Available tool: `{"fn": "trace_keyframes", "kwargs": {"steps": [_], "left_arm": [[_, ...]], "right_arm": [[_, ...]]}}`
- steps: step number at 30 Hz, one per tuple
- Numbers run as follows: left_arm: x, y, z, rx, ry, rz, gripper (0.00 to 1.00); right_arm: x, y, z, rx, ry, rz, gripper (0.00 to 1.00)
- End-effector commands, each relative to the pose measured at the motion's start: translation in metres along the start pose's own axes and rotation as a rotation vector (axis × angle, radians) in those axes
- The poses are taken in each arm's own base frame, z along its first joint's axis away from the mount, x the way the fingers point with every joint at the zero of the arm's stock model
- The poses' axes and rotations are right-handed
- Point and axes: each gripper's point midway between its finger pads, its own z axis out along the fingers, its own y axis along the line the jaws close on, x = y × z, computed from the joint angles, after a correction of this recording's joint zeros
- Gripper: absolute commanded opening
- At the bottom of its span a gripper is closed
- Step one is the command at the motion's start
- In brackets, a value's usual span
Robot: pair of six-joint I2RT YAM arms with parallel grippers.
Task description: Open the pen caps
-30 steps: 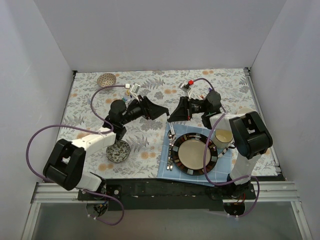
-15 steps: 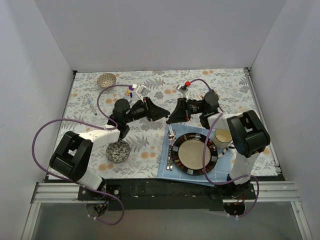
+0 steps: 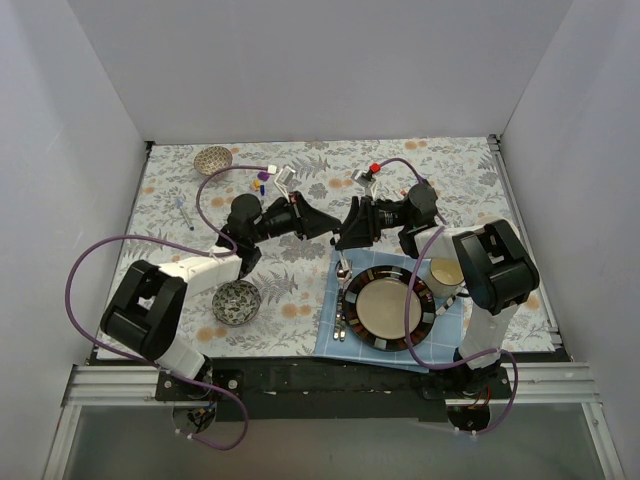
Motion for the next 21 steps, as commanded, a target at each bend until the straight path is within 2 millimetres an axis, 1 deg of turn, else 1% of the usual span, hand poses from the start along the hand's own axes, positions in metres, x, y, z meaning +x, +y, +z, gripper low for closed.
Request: {"fn": "trace_keyframes", "kwargs": {"steps": [1,3,4,5,7,8,9,10,11,12,13,14,15,16,17,18,19,21], "left_arm": [[-0.034,-0.016,0.011,0.004,-0.056,0.084,0.00],[-0.041,-0.012,0.012,-0.027,-0.081,0.097,0.00],[-0.051,-0.013,0.013,-0.041,-0.105,0.118,0.00],[-0.060,-0.015,0.012,-0.055,-0.130,0.152,0.00],[-0.081,-0.008,0.007,-0.117,-0.179,0.176,0.00],[-0.098,-0.016,0.005,-0.120,-0.217,0.201,0.00],[-0.107,-0.013,0.000,-0.154,-0.242,0.211,0.00],[-0.127,-0.006,-0.008,-0.212,-0.309,0.222,0.00],[-0.146,-0.010,-0.014,-0.227,-0.354,0.248,0.00],[-0.159,-0.011,-0.020,-0.246,-0.381,0.265,0.00],[-0.180,-0.007,-0.033,-0.273,-0.426,0.281,0.00],[-0.193,-0.009,-0.038,-0.283,-0.450,0.299,0.00],[-0.213,-0.016,-0.041,-0.287,-0.481,0.326,0.00],[-0.229,-0.013,-0.051,-0.316,-0.508,0.354,0.00],[-0.238,-0.014,-0.053,-0.321,-0.519,0.373,0.00],[-0.254,-0.022,-0.055,-0.323,-0.535,0.405,0.00],[-0.263,-0.019,-0.059,-0.347,-0.542,0.439,0.00],[-0.276,-0.025,-0.060,-0.351,-0.531,0.491,0.00]], "right_arm": [[-0.013,0.008,0.005,-0.017,-0.005,-0.099,0.42],[-0.011,0.007,0.007,-0.023,0.007,-0.091,0.20],[-0.011,0.006,0.008,-0.022,0.012,-0.078,0.02],[-0.011,0.005,0.009,-0.024,0.015,-0.075,0.01],[-0.010,0.005,0.009,-0.026,0.017,-0.073,0.01],[-0.010,0.006,0.009,-0.025,0.016,-0.074,0.01],[-0.009,0.006,0.009,-0.027,0.019,-0.074,0.01],[-0.010,0.006,0.009,-0.026,0.018,-0.074,0.01],[-0.009,0.007,0.009,-0.028,0.020,-0.077,0.01],[-0.008,0.007,0.010,-0.031,0.023,-0.077,0.01],[-0.008,0.007,0.009,-0.032,0.025,-0.077,0.01],[-0.006,0.008,0.011,-0.037,0.030,-0.076,0.01],[-0.005,0.009,0.013,-0.041,0.035,-0.075,0.01],[-0.004,0.009,0.015,-0.045,0.039,-0.075,0.01],[-0.002,0.010,0.018,-0.054,0.049,-0.074,0.01],[-0.001,0.010,0.019,-0.059,0.056,-0.071,0.01],[0.001,0.010,0.021,-0.063,0.061,-0.067,0.01],[0.002,0.009,0.022,-0.067,0.069,-0.059,0.01]]}}
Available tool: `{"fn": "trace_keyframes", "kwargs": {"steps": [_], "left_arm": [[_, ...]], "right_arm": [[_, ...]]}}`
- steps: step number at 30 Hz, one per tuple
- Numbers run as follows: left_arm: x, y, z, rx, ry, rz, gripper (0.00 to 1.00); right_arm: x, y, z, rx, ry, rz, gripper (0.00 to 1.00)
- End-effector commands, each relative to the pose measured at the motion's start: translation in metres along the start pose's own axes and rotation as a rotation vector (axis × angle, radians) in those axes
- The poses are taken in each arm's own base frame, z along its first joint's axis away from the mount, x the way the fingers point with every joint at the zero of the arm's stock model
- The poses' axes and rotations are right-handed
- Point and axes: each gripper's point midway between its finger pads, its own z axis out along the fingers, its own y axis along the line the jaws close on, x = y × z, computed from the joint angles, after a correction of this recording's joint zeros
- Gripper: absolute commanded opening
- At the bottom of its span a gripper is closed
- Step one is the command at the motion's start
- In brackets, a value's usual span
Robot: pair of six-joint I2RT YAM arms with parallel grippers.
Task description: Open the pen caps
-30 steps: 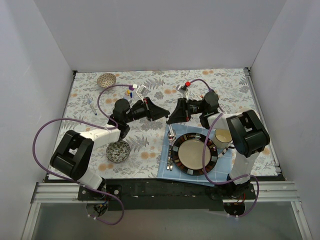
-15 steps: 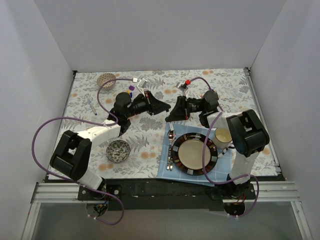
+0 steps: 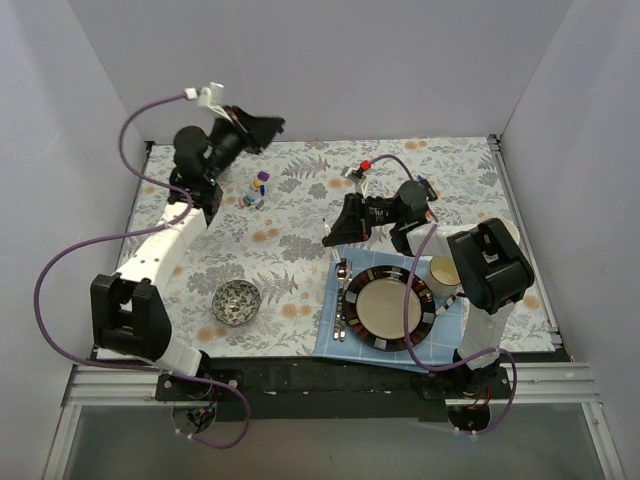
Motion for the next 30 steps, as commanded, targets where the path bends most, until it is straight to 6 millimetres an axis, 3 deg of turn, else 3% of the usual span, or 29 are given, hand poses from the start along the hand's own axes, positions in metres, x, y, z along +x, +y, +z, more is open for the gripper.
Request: {"fn": "trace_keyframes", "kwargs": {"steps": [1,3,6,10,11,12,14,15,21,30], "left_arm": [[-0.086,0.001,-0.004,-0.069,-0.182,0.237,0.00],[-0.083,0.008,-0.006,-0.091,-0.161,0.248,0.00],[-0.057,0.041,-0.014,-0.195,-0.103,0.176,0.00],[0.015,0.122,-0.027,-0.434,0.091,-0.029,0.00],[0.038,0.148,-0.025,-0.493,0.154,-0.090,0.00],[0.065,0.169,-0.037,-0.584,0.237,-0.188,0.00],[0.084,0.198,-0.045,-0.663,0.288,-0.248,0.00],[0.106,0.215,-0.051,-0.719,0.332,-0.284,0.00],[0.145,0.277,-0.086,-1.023,0.391,-0.291,0.00],[0.162,0.311,-0.109,-1.208,0.447,-0.251,0.01]], "right_arm": [[0.017,0.006,0.003,-0.055,0.083,-0.009,0.01],[0.017,0.007,0.003,-0.059,0.087,-0.013,0.01],[0.012,0.007,0.001,-0.052,0.077,-0.024,0.01],[0.004,-0.006,-0.012,-0.005,0.046,-0.007,0.01],[0.001,-0.010,-0.018,0.015,0.032,-0.001,0.01],[-0.001,-0.013,-0.021,0.027,0.024,-0.001,0.01],[-0.004,-0.018,-0.028,0.055,0.013,-0.001,0.01],[-0.006,-0.021,-0.028,0.069,0.005,-0.009,0.01],[-0.015,-0.055,-0.040,0.281,0.039,-0.087,0.01],[-0.021,-0.067,-0.052,0.365,0.033,-0.110,0.01]]}}
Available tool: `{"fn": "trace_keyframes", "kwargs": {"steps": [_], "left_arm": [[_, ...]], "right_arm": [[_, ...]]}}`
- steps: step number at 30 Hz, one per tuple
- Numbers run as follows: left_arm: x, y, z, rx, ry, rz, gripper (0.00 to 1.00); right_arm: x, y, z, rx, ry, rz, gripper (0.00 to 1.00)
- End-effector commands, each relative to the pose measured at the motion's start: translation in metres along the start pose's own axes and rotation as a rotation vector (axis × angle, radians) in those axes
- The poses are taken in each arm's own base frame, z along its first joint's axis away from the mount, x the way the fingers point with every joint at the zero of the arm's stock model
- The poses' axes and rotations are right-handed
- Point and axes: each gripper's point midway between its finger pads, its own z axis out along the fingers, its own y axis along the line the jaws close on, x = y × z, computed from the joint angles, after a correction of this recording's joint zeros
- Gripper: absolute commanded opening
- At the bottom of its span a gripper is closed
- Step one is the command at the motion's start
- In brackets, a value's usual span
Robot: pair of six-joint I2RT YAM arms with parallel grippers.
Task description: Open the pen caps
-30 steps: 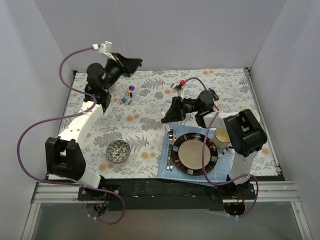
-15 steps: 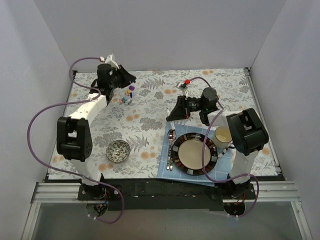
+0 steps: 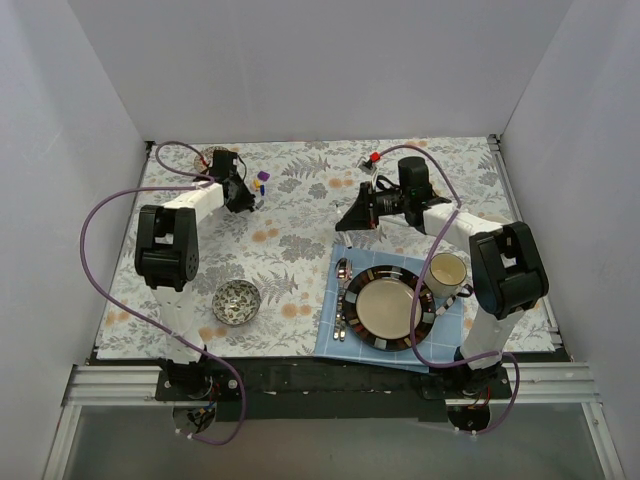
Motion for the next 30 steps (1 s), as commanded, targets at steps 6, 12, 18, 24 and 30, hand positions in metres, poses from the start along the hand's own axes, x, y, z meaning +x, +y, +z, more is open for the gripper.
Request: {"fn": "trace_keyframes", "kwargs": {"steps": [6,12,18,24,30], "left_arm": [[-0.022,0.001,-0.006,-0.073,-0.053,0.005,0.29],[-0.037,-0.008,-0.026,-0.050,-0.094,0.019,0.42],[-0.069,-0.032,-0.078,0.050,-0.185,0.138,0.70],[-0.042,-0.032,-0.122,0.242,-0.203,0.243,0.94],[-0.025,-0.021,-0.146,0.282,-0.222,0.236,0.98]], "right_arm": [[-0.018,-0.037,-0.022,0.219,0.019,-0.122,0.01],[-0.019,-0.068,-0.044,0.367,0.061,-0.147,0.01],[-0.013,-0.115,-0.068,0.585,0.204,-0.240,0.03],[-0.009,-0.163,-0.109,0.831,0.400,-0.361,0.06],[0.005,-0.191,-0.132,0.954,0.565,-0.409,0.11]]}}
